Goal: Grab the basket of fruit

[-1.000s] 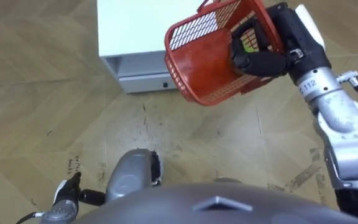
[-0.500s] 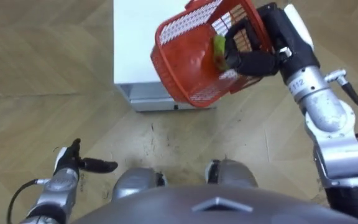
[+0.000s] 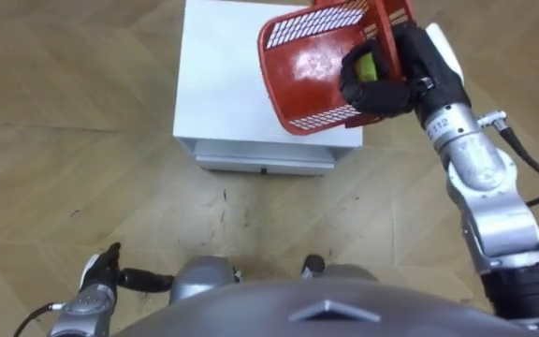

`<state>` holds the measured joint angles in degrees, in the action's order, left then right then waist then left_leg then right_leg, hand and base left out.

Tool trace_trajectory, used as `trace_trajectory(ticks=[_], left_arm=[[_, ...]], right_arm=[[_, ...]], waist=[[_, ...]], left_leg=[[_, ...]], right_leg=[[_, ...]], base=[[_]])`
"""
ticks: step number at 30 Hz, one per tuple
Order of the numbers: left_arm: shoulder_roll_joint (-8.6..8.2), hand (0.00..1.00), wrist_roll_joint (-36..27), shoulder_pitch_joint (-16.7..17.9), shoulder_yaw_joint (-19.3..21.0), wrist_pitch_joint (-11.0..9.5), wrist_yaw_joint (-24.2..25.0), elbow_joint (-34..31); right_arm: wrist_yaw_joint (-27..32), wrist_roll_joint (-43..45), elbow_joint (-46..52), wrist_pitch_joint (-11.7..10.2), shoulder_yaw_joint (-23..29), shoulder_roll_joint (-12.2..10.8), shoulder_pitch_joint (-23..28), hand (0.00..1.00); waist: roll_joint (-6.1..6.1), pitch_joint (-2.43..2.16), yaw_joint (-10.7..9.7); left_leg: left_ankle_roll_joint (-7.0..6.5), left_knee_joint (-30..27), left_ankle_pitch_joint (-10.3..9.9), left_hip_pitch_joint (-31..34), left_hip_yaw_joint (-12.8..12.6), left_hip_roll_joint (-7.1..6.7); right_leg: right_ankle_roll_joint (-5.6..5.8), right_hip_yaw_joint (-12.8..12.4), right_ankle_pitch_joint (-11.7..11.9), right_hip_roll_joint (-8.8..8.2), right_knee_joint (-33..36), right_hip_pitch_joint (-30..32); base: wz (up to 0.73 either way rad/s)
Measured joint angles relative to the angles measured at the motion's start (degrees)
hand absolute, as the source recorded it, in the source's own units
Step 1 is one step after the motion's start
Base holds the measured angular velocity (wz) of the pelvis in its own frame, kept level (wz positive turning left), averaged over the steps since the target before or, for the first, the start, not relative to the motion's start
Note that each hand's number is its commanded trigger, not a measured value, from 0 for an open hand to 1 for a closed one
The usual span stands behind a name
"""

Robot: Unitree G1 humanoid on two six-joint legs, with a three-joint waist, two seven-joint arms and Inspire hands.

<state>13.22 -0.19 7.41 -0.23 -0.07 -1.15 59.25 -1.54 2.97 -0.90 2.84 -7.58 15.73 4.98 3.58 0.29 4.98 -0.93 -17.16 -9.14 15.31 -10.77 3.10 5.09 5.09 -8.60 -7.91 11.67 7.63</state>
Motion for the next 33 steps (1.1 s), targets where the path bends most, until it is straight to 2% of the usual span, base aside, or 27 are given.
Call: trace_trajectory(ticks=[1,2,4,7,9,12,17,18,22,30,33], left_arm=[[0.03,0.0,0.13,-0.66,-0.02,0.04,-0.01,0.4],[0.03,0.0,0.5,-1.57,-0.24,0.09,0.02,1.25],[-0.05,0.0,0.47,-2.2,-1.12,0.13,0.09,1.6],[-0.05,0.0,0.47,-3.15,-1.09,0.23,0.15,1.63],[-0.09,0.0,0.46,-3.53,-1.08,0.64,0.16,1.39],[-0.33,0.0,0.52,-4.97,-0.54,1.46,0.16,1.44],[-0.59,0.0,1.01,-6.01,-0.53,1.48,-0.9,1.53],[-0.6,0.0,1.01,-5.94,-0.74,1.46,-1.3,1.52],[-0.7,0.0,0.98,-5.5,-0.73,1.45,-2.41,1.86],[-0.75,0.0,0.96,-6.92,-1.61,1.38,-2.42,3.88],[-0.7,0.0,0.96,-7.92,-1.69,0.96,-2.35,5.61]], right_arm=[[0.0,0.11,-1.21,-0.01,-0.24,0.0,-0.88,1.0],[0.04,0.09,-3.2,-0.01,-0.41,0.0,-2.33,1.0],[0.73,0.07,-4.17,-0.04,-0.42,0.25,-3.48,1.0],[1.58,-0.17,-5.72,-0.13,-0.84,0.26,-5.41,1.0],[1.82,-0.16,-7.04,-0.17,-0.87,0.19,-7.29,1.0],[2.95,2.05,-7.4,-0.15,-0.76,0.25,-9.32,1.0],[5.25,1.63,-11.78,-0.31,-0.89,0.16,-13.36,1.0],[6.27,0.34,-13.61,-0.31,-1.2,0.15,-14.44,1.0],[8.58,-2.34,-14.63,-0.28,-1.85,-0.09,-15.18,1.0],[10.22,-3.91,-20.95,-0.36,-3.39,-0.14,-19.74,1.0],[10.3,-3.93,-23.09,-0.4,-3.72,-0.14,-19.95,1.0]], waist=[[0.16,0.15,0.36],[0.28,0.22,0.85],[0.13,0.25,1.39],[0.18,0.35,1.51],[0.8,0.69,1.48],[1.32,0.8,1.24],[2.06,1.17,1.77],[2.25,1.28,1.86],[2.7,1.28,2.71],[3.05,1.29,3.06],[3.41,1.42,3.38]], left_leg=[[-0.14,0.05,0.04,0.09,-0.06,-0.12],[-0.25,0.05,0.11,0.01,0.03,-0.54],[-0.26,0.06,0.11,-0.08,0.05,-0.9],[-0.2,0.92,0.15,0.0,0.12,-0.95],[0.0,1.32,0.46,0.31,0.0,-0.87],[0.06,1.59,1.22,2.2,0.19,-0.71],[-0.11,1.85,1.71,3.16,0.61,-0.77],[-0.12,1.96,1.72,3.17,0.7,-0.77],[-0.13,2.07,1.72,3.1,0.65,-0.86],[-0.19,1.82,1.77,3.86,1.84,-0.9],[-0.21,1.82,1.79,3.92,1.98,-0.93]], right_leg=[[0.05,1.54,0.06,-0.15,0.11,0.21],[0.11,4.52,0.09,-0.26,-0.04,0.34],[0.18,6.14,0.03,-0.56,-0.05,0.31],[0.18,6.78,0.03,-0.19,-0.02,0.39],[0.17,7.47,0.03,-0.05,0.18,1.22],[-0.01,8.8,0.06,-0.13,1.38,3.54],[-0.1,9.67,0.12,-0.41,1.97,4.66],[-0.23,10.75,0.2,-0.56,1.96,4.64],[-0.35,12.38,0.29,-0.72,1.97,4.52],[-0.35,12.89,0.29,-0.82,1.95,4.66],[-0.35,12.94,0.29,-0.82,1.9,4.61]], base=[[-0.18],[0.0],[-0.04],[-0.03],[-0.09],[0.03],[0.05],[0.06],[0.01],[0.07],[0.0]])
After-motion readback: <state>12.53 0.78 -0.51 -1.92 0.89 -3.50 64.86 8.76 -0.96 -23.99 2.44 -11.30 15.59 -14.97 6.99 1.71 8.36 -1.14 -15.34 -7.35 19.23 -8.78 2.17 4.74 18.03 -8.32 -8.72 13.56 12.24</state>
